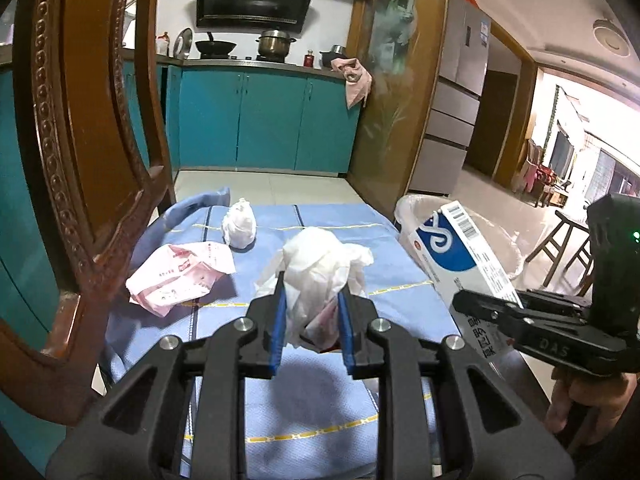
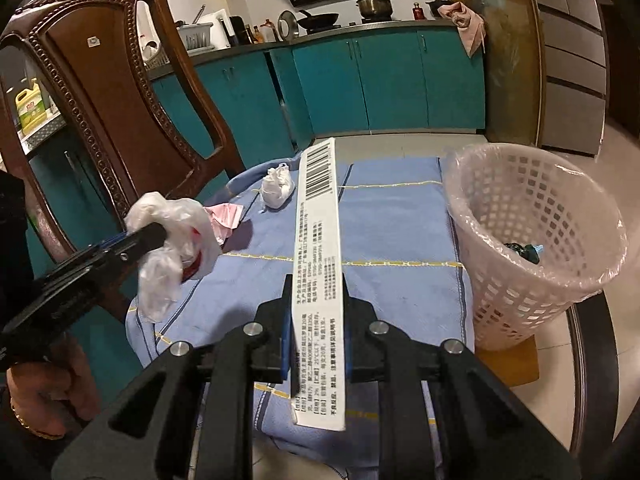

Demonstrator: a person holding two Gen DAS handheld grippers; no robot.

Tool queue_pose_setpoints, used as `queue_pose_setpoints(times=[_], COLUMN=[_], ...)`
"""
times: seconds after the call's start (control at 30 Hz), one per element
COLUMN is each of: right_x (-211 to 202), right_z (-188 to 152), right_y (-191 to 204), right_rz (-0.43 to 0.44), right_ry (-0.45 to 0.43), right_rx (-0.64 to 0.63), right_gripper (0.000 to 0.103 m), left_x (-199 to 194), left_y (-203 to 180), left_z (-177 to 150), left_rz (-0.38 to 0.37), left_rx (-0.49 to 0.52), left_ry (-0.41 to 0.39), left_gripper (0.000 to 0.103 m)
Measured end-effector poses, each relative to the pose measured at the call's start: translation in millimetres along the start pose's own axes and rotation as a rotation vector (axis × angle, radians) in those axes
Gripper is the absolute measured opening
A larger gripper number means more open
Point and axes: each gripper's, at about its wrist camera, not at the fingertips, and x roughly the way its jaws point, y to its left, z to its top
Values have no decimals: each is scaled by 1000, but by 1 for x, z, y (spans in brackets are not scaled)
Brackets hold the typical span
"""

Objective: Collect trash
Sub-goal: 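Carry the barcode box and white bag to the wastebasket and drop them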

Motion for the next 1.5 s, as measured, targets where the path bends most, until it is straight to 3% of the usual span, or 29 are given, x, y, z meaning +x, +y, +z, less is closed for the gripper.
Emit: queue_pose_setpoints(times=[0.53, 0.67, 0.83, 0.87, 0.9, 0.93, 1.0, 1.03, 1.13, 1.2, 1.27, 1.4, 1.5], right_x=[7, -14, -27, -19, -7, 5, 10, -2, -57, -98, -118, -120, -121], right_z=[-3, 19, 66, 68, 67, 60, 48, 44, 27, 4, -16, -27, -24], right_y=[3, -20, -111, -128, -145, -163, -187, -196, -197, -190, -185, -182, -175], right_rz=[1, -47, -182, -195, -206, -232, -259, -225, -175, -217, -262, -253, -278], right_ry=[30, -89, -272, -275, -263, -242, -179, -170, -326, -480, -556, -552, -581], right_rx=[-14, 34, 201, 218, 232, 269, 369, 449, 602, 677, 718, 745, 705], right_gripper=[19, 19, 21, 30, 59, 70, 73, 73, 80, 91, 98, 98, 98], left_x=[4, 4, 6, 6, 7, 9, 12, 14, 18, 23, 30, 53, 86], left_y=[3, 4, 2, 1, 0, -2, -6, -9, -19, -33, -53, -108, -168], left_z=[2, 2, 1, 0, -1, -2, -4, -5, -7, -7, -2, 25, 68], left_rz=[17, 15, 6, 4, 2, -1, -7, -11, -30, -75, -112, -210, -283], left_rx=[2, 0, 10, 12, 17, 27, 40, 45, 61, 64, 93, 146, 175], left_ry=[14, 13, 6, 6, 7, 10, 24, 29, 43, 59, 66, 59, 21], left_gripper=[23, 23, 23, 23, 23, 23, 23, 23, 23, 23, 23, 23, 25])
